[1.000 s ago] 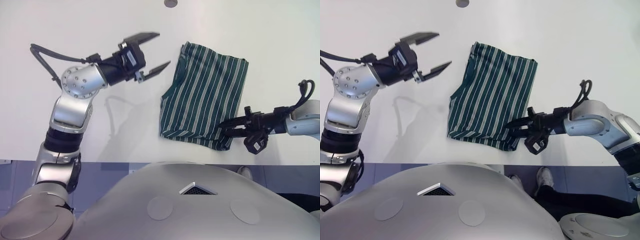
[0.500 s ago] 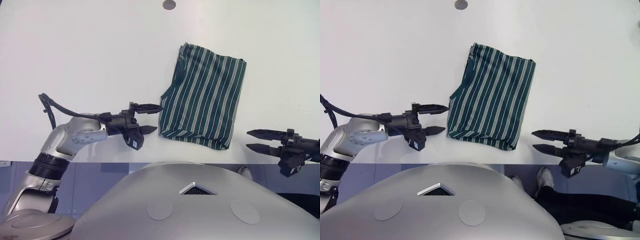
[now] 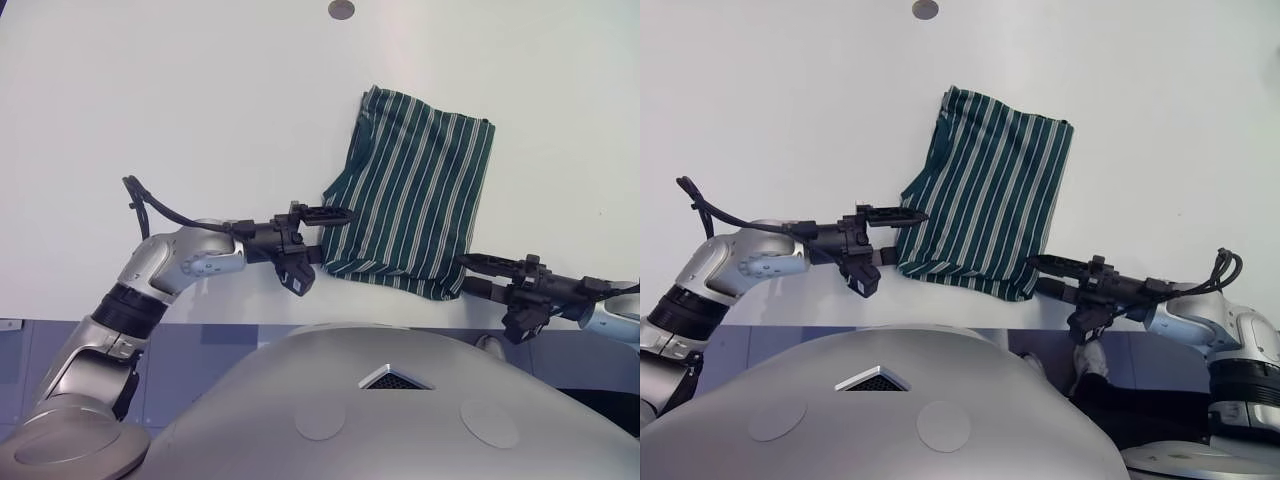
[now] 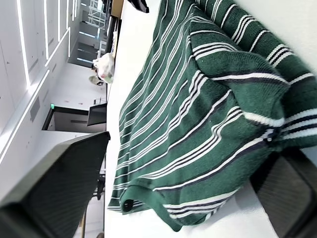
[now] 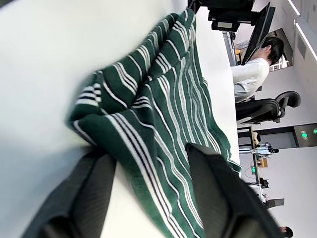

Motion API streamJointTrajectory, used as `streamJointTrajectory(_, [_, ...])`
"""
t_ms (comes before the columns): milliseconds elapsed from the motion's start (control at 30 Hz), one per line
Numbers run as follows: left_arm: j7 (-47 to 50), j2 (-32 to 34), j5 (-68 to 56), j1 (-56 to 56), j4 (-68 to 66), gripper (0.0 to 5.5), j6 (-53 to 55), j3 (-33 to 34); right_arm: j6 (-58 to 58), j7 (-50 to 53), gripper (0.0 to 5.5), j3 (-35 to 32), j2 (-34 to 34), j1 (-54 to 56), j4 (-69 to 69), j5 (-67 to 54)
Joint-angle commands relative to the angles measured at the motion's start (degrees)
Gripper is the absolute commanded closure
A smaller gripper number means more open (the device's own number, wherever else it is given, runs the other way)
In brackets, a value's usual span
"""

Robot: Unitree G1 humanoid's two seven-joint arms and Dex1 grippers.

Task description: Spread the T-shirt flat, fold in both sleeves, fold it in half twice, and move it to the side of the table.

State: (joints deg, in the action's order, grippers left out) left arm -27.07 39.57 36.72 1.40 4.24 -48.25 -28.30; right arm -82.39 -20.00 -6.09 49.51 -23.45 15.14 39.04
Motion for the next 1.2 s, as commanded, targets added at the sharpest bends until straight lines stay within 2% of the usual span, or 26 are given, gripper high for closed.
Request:
streamJointTrajectory(33, [-3.5, 0.7, 7.4, 0.8, -6.6, 1.77, 2.9, -4.7, 1.1, 0.1, 3.80, 1.4, 1.7, -1.5, 0.5, 4.8])
streamJointTrajectory(267, [-2.6, 1.1, 6.9, -1.2, -9.3, 3.47, 3.5, -5.8, 3.1, 3.3, 5.44, 2.8, 2.8, -0.9, 1.2, 5.8])
streamJointTrajectory(333, [-2.7, 1.5, 6.4, -1.9, -9.9, 3.89, 3.3, -5.9, 3.6, 3.7, 5.50, 3.1, 3.4, -1.2, 0.8, 4.7])
streamJointTrajectory(467, [-5.8, 2.9, 2.0, -2.4, -9.4, 4.28, 3.3, -6.2, 5.0, 2.8, 5.50, 7.5, 6.2, -2.6, -0.1, -2.6])
streamJointTrajectory(600, [-10.5, 4.3, -1.5, -4.8, -9.3, 4.85, 2.3, -7.4, 6.4, 1.8, 5.50, 9.2, 8.7, -8.7, -7.2, -8.0])
streamJointTrajectory(667, [-13.4, 4.7, -4.3, -4.9, -9.2, 5.15, 2.9, -8.5, 16.6, -7.9, 5.50, 17.7, 8.6, 7.1, -8.5, -19.5])
streamJointTrajectory(733, [-18.1, 6.7, -9.6, -4.5, -8.1, 5.41, 3.4, -9.8, 25.7, -16.1, 5.50, 22.9, 9.2, 15.9, -12.0, -29.5])
streamJointTrajectory(933, [-27.4, 10.4, -18.5, -4.5, -6.2, 5.49, 4.7, -12.0, 40.5, -27.8, 5.50, 26.5, 11.5, 16.2, -21.3, -44.5])
streamJointTrajectory(1067, [-38.7, 15.5, -38.9, -3.3, 5.8, 5.49, 21.4, -11.6, 57.3, -38.6, 5.50, 26.4, 17.0, 14.9, -30.5, -59.9])
streamJointTrajectory(1200, [-49.4, 20.8, -54.5, -5.8, 16.1, 5.49, 38.0, -8.3, 71.6, -44.7, 5.50, 23.1, 20.1, 14.8, -36.3, -71.6])
